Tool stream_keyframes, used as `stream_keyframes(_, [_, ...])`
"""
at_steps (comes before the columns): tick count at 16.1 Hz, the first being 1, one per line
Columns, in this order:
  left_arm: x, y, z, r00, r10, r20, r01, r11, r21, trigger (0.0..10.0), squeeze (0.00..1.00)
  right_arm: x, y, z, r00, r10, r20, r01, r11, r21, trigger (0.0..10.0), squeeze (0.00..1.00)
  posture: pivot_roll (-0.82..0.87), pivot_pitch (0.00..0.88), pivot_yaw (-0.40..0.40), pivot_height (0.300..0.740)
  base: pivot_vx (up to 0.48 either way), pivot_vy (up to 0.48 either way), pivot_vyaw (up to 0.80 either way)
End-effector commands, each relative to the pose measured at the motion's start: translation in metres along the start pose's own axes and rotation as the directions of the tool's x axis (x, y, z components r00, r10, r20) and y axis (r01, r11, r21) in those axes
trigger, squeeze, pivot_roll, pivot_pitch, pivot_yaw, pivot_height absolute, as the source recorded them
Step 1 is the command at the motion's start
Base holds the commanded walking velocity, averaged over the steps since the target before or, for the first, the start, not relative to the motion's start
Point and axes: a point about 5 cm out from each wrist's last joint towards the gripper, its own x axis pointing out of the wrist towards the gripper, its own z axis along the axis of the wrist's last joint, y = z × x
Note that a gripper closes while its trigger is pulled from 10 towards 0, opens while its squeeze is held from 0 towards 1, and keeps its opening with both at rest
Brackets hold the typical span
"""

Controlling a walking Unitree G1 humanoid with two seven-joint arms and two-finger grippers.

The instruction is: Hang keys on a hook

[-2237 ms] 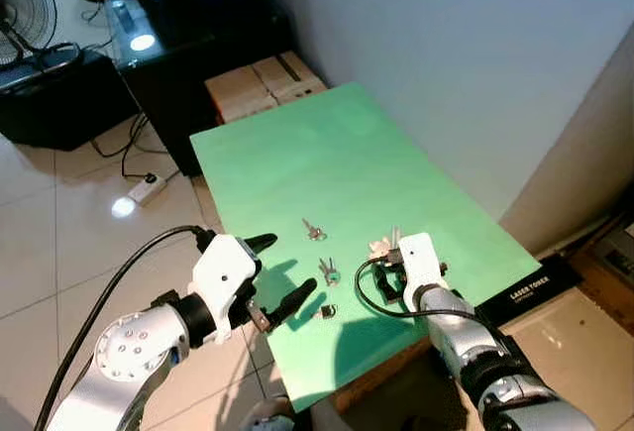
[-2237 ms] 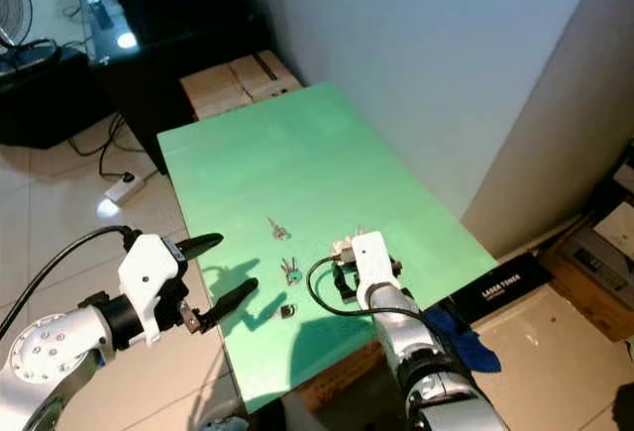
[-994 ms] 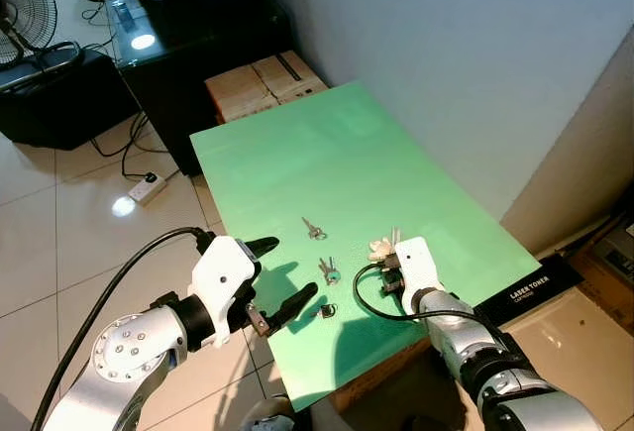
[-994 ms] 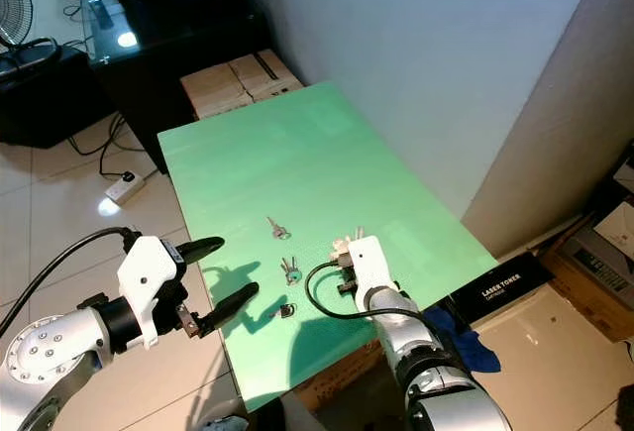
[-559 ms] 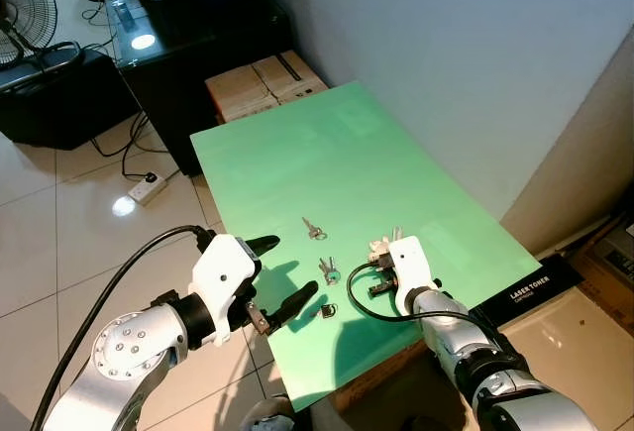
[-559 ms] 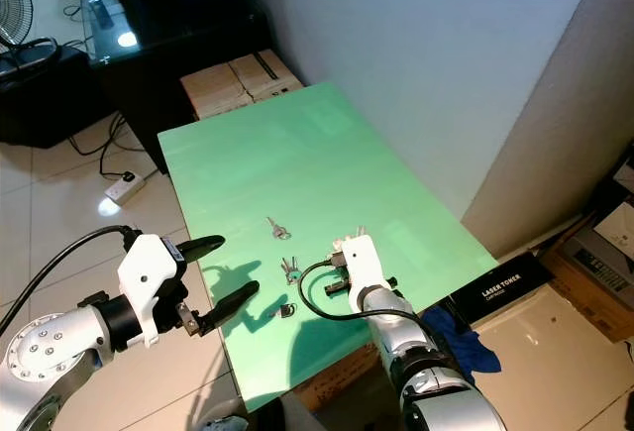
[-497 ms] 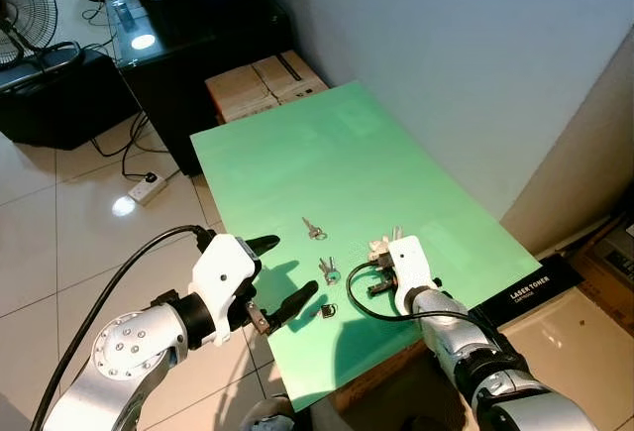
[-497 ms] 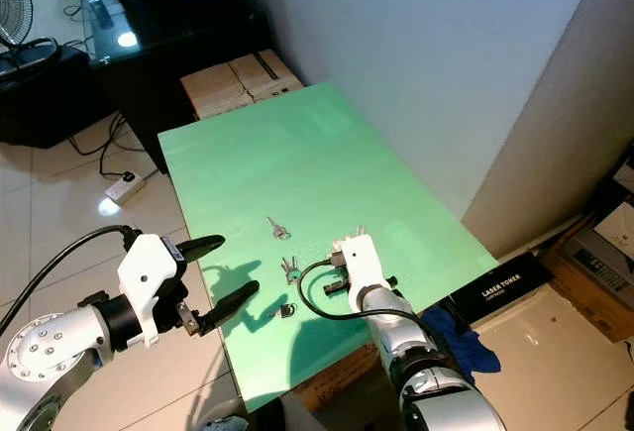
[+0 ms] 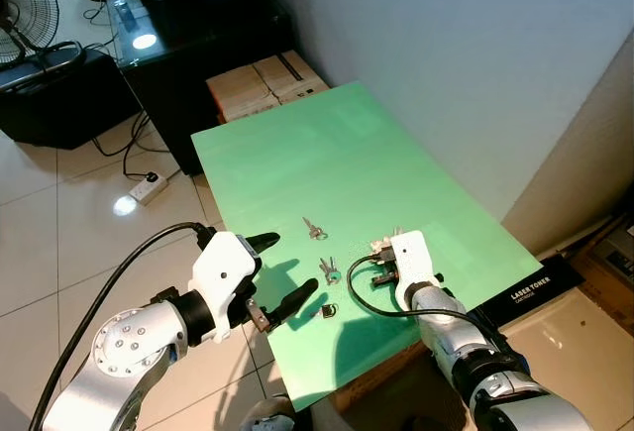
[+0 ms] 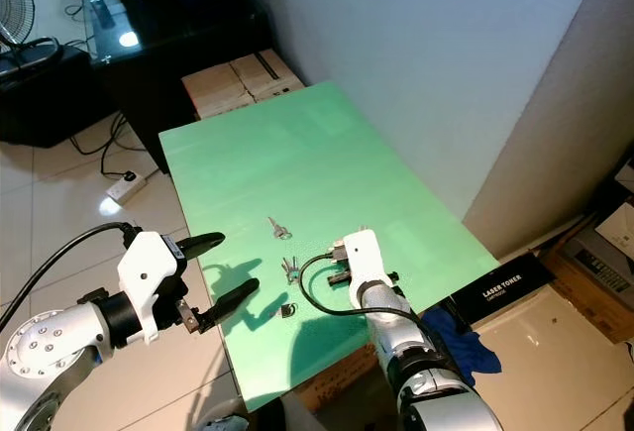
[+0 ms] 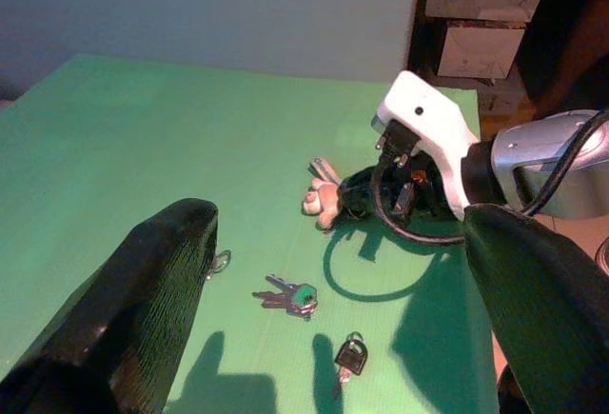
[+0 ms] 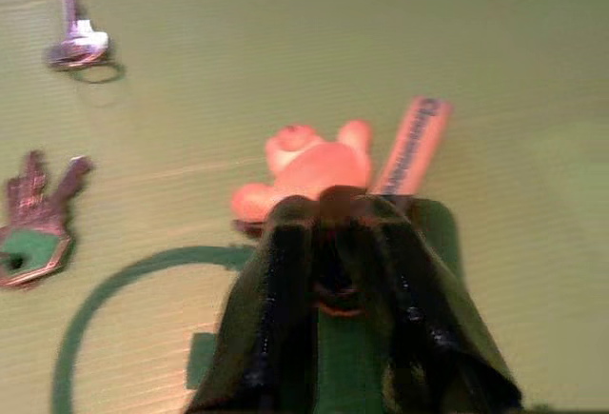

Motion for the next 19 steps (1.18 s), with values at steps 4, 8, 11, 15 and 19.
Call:
stream_keyframes(4, [-0.003, 0.003, 0.001, 1.0, 0.008, -0.008, -0.008, 1.0, 0.01, 10.0, 0.0, 0.001, 0.01, 0.004, 1.0, -0.027, 0.017, 0.026, 0.999, 0.035, 10.0, 1.0, 0.18, 0.127, 0.123, 0.74, 0.0, 0.0, 0.0])
stream_keyframes(8, [-0.004, 0.003, 0.001, 1.0, 0.01, -0.009, -0.01, 1.0, 0.008, 10.0, 0.0, 0.001, 0.018, 0.005, 1.0, -0.015, 0.018, 0.014, 0.999, 0.032, 10.0, 1.0, 0.18, 0.127, 0.12, 0.74, 0.0, 0.0, 0.0])
stream_keyframes(11, [-0.005, 0.003, 0.0, 1.0, 0.012, -0.011, -0.012, 1.0, 0.007, 10.0, 0.0, 0.003, 0.014, 0.005, 0.997, -0.074, -0.011, 0.074, 0.997, 0.022, 10.0, 1.0, 0.19, 0.128, 0.119, 0.74, 0.0, 0.0, 0.0])
stream_keyframes(15, [-0.006, 0.004, 0.001, 1.0, 0.018, -0.014, -0.018, 1.0, 0.01, 10.0, 0.0, 0.003, 0.02, -0.001, 0.996, -0.043, -0.077, 0.044, 0.999, 0.014, 10.0, 0.0, 0.2, 0.133, 0.113, 0.74, 0.0, 0.0, 0.0])
stream_keyframes(19, [-0.007, 0.002, 0.0, 1.0, 0.022, -0.016, -0.022, 1.0, 0.006, 10.0, 0.0, 0.002, 0.016, -0.008, 0.99, -0.057, -0.126, 0.061, 0.998, 0.03, 10.0, 0.0, 0.2, 0.139, 0.111, 0.74, 0.0, 0.0, 0.0])
